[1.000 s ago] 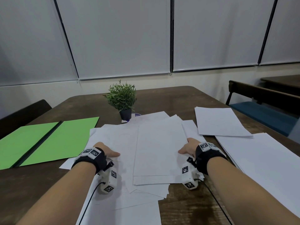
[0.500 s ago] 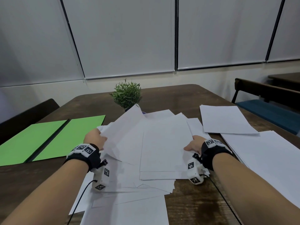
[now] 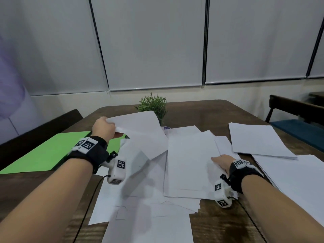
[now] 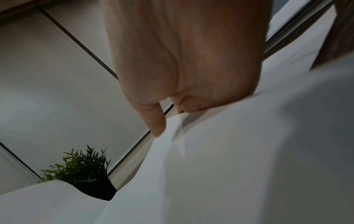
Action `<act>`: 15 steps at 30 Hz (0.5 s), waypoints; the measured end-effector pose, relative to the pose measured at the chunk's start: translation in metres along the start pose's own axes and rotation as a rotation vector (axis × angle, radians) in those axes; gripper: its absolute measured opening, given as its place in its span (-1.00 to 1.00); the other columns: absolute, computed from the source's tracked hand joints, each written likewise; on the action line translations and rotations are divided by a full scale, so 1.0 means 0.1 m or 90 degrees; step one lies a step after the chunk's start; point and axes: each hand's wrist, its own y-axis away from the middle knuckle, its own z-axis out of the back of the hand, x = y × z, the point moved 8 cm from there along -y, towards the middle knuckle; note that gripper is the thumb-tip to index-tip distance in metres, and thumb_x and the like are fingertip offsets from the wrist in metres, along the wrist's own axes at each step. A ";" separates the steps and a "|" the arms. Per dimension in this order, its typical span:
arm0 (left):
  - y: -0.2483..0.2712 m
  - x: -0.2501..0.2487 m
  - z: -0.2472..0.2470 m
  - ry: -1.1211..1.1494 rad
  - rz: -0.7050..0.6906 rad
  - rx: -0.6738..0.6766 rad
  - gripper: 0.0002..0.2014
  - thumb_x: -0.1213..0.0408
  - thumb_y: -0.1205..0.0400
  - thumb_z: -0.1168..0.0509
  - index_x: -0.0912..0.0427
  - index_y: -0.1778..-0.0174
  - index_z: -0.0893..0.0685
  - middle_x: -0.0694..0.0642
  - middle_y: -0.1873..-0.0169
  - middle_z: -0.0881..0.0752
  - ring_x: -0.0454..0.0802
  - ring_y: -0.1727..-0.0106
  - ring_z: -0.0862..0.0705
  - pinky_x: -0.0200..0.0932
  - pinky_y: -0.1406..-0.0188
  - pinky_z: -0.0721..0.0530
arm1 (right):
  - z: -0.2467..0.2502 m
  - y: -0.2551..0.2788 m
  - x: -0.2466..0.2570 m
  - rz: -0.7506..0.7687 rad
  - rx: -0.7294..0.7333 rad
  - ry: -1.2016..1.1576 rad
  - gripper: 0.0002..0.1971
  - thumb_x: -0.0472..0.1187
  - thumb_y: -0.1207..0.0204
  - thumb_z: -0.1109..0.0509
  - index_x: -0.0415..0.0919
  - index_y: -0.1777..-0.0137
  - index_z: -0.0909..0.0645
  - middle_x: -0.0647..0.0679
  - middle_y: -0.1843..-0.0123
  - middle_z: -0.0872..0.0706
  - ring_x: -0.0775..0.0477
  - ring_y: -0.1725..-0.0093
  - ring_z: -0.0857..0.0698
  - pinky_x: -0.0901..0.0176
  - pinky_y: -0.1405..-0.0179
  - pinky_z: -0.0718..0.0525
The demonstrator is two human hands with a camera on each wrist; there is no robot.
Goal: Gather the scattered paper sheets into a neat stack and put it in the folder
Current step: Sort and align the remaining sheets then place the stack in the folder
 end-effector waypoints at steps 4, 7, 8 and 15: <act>0.15 0.16 0.06 0.126 0.041 -0.027 -0.85 0.56 -0.62 -0.13 0.28 0.00 -0.52 0.31 -0.06 -0.61 0.36 0.01 -0.70 0.28 -0.02 -0.73 | 0.06 0.11 0.02 -0.020 -0.028 -0.031 -0.39 0.18 -0.66 -0.11 -0.28 -0.50 -0.45 -0.26 -0.47 -0.54 -0.30 -0.36 -0.56 -0.04 -0.43 -0.45; 0.15 0.22 0.24 0.148 0.037 -0.064 -0.86 0.54 -0.61 -0.14 0.28 0.02 -0.54 0.35 -0.10 -0.64 0.31 0.05 -0.71 0.27 -0.02 -0.74 | 0.07 0.17 0.05 -0.024 -0.036 -0.060 -0.41 0.15 -0.69 -0.11 -0.34 -0.47 -0.47 -0.30 -0.38 -0.61 -0.31 -0.29 -0.61 -0.06 -0.40 -0.51; 0.15 0.20 0.31 0.154 0.037 -0.075 -0.84 0.54 -0.62 -0.14 0.31 -0.04 -0.55 0.35 -0.13 -0.63 0.28 0.08 -0.70 0.24 0.00 -0.75 | 0.06 0.16 0.05 -0.024 -0.034 -0.069 -0.40 0.16 -0.68 -0.11 -0.34 -0.46 -0.48 -0.30 -0.35 -0.62 -0.31 -0.27 -0.62 -0.08 -0.40 -0.52; 0.20 -0.03 0.41 0.219 0.016 -0.078 -0.75 0.56 -0.62 -0.14 0.35 -0.20 -0.51 0.34 -0.23 -0.56 0.31 -0.06 -0.65 0.03 0.19 -0.78 | 0.02 0.22 0.10 -0.022 -0.038 -0.105 -0.37 0.14 -0.69 -0.11 -0.39 -0.49 -0.45 -0.33 -0.45 -0.54 -0.34 -0.38 -0.55 -0.05 -0.44 -0.44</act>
